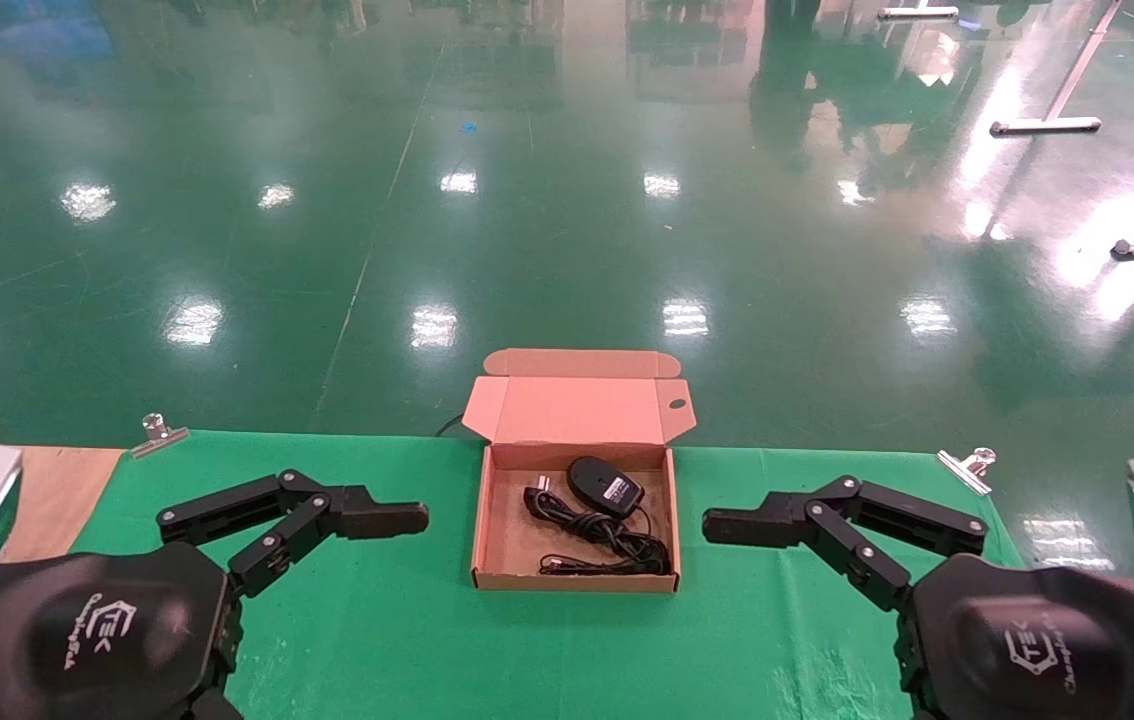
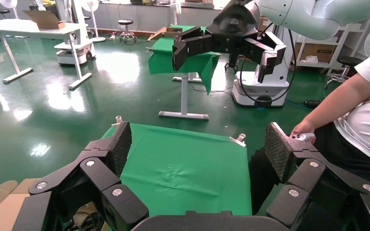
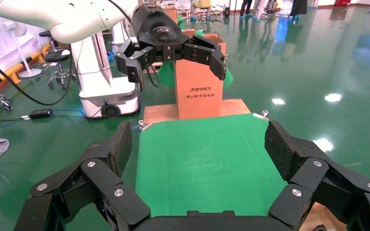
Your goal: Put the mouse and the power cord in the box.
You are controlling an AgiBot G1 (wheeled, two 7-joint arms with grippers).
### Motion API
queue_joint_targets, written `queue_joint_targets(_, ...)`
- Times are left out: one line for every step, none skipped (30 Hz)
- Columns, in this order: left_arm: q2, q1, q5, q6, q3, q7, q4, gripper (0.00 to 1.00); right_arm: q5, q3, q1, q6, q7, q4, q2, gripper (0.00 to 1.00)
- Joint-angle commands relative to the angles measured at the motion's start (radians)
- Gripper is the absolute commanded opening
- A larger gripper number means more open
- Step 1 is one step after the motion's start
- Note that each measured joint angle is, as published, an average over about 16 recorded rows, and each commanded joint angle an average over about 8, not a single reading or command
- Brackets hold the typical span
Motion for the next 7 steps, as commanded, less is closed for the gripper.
queue_joint_targets(0.001,-0.001,0.0,-0.002,0.002,0.003,0.003,1.0,-0.004,-0.003,0.002,0.002,-0.001,-0.003,-0.003,1.0)
queue_joint_targets(0.001,-0.001,0.0,-0.002,0.002,0.003,0.003,1.0,-0.005,-0.004,0.003,0.003,-0.002,-0.004,-0.004,1.0)
queue_joint_targets(0.001,-0.001,0.0,-0.002,0.003,0.004,0.004,1.0,-0.006,-0.005,0.004,0.004,-0.002,-0.005,-0.005,1.0)
queue_joint_targets(0.001,-0.001,0.0,-0.003,0.003,0.005,0.005,1.0,-0.007,-0.006,0.005,0.005,-0.002,-0.006,-0.005,1.0)
queue_joint_targets(0.001,-0.001,0.0,-0.003,0.003,0.005,0.005,1.0,-0.008,-0.006,0.005,0.005,-0.003,-0.006,-0.006,1.0)
queue_joint_targets(0.001,-0.001,0.0,-0.003,0.004,0.006,0.006,1.0,-0.008,-0.006,0.005,0.005,-0.003,-0.007,-0.006,1.0)
queue_joint_targets(0.001,-0.001,0.0,-0.003,0.004,0.006,0.006,1.0,-0.009,-0.007,0.005,0.006,-0.003,-0.007,-0.006,1.0)
